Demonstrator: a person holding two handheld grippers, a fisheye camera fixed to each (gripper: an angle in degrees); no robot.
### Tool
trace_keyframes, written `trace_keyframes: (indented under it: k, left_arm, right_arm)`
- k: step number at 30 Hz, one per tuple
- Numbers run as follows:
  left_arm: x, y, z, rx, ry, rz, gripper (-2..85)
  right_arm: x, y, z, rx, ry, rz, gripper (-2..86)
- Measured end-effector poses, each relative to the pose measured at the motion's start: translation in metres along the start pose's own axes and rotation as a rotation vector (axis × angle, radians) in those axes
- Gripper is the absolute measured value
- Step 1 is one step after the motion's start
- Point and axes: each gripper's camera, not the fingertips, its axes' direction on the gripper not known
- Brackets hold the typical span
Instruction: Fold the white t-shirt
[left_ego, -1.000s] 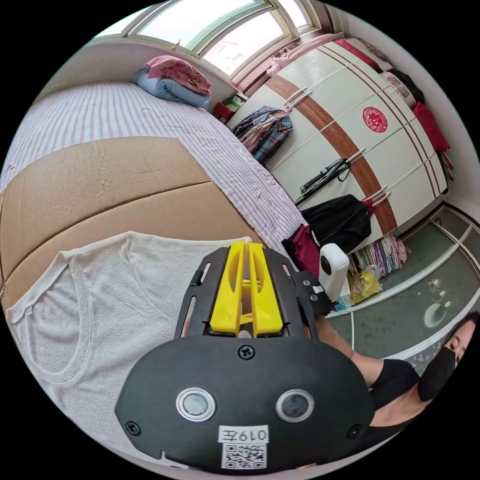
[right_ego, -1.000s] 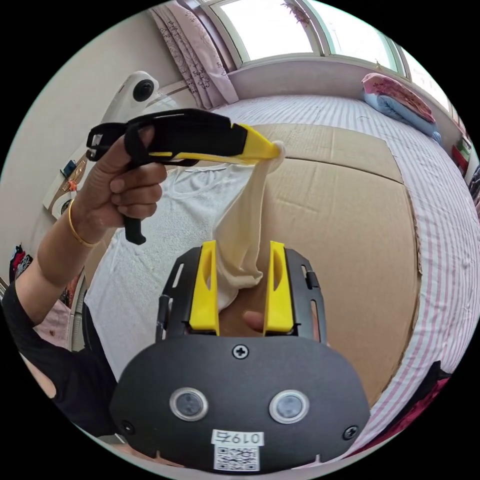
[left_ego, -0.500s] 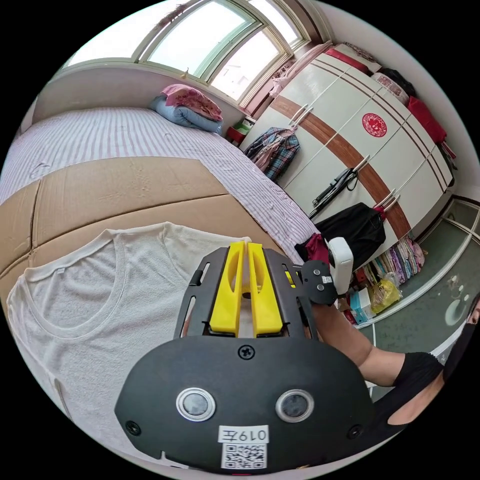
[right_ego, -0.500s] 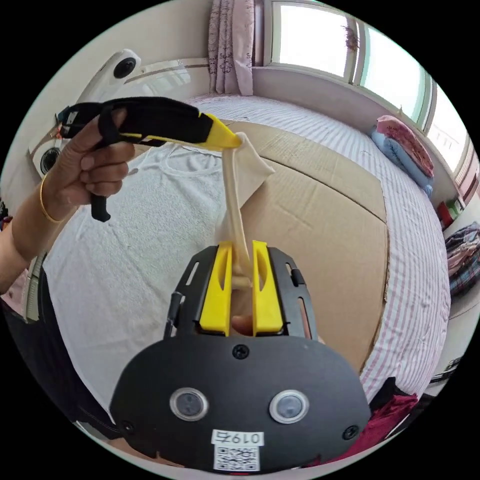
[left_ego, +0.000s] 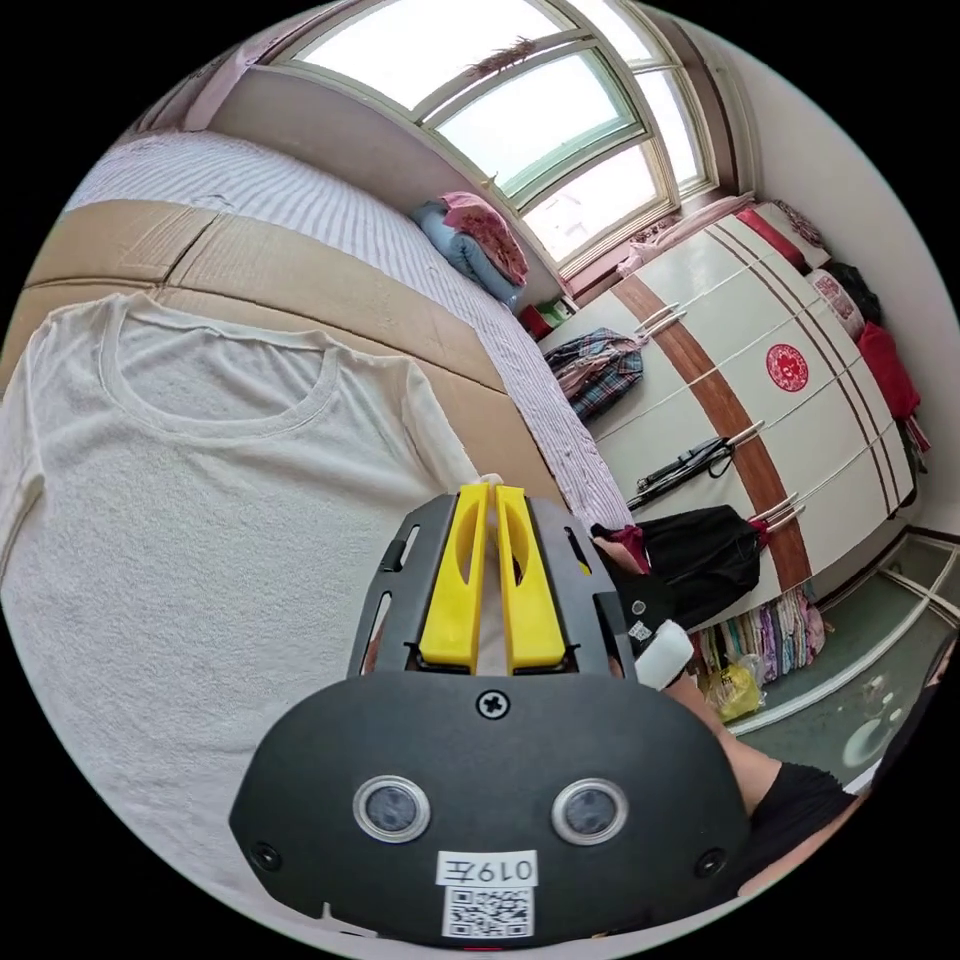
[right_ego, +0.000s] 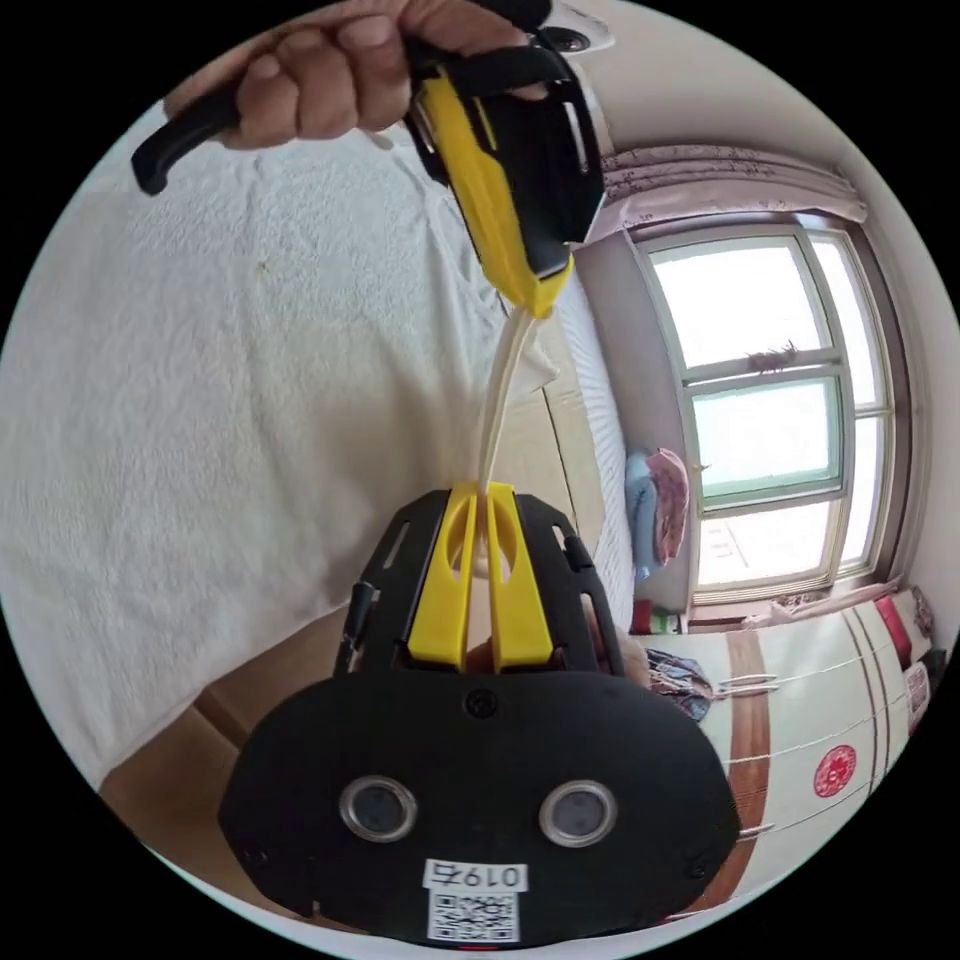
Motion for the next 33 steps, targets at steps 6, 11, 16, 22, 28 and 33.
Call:
trace_keyframes:
  k: [6, 11, 16, 22, 28, 33]
  left_arm:
    - [-0.04, 0.017, -0.002, -0.006, -0.028, -0.135, 1.5]
    - [-0.06, 0.023, -0.006, -0.015, -0.061, -0.168, 1.6]
    - [-0.075, 0.027, -0.007, -0.035, -0.054, -0.175, 1.8]
    - [-0.092, 0.023, -0.012, -0.066, -0.021, -0.201, 4.0]
    - [-0.086, 0.012, -0.03, 0.025, -0.078, -0.089, 2.4]
    - [-0.084, -0.029, 0.0, -0.031, -0.177, -0.01, 1.8]
  right_arm:
    - [-0.054, -0.013, 0.05, -0.034, 0.154, -0.176, -0.8]
    - [-0.093, -0.016, 0.086, -0.033, 0.276, -0.249, -0.8]
    - [-0.118, -0.02, 0.119, -0.035, 0.322, -0.26, 0.4]
    - [-0.133, -0.022, 0.156, -0.028, 0.301, -0.245, 5.5]
    - [-0.153, -0.023, 0.19, -0.027, 0.307, -0.261, 5.4]
    - [-0.172, -0.025, 0.215, -0.052, 0.307, -0.277, 1.4]
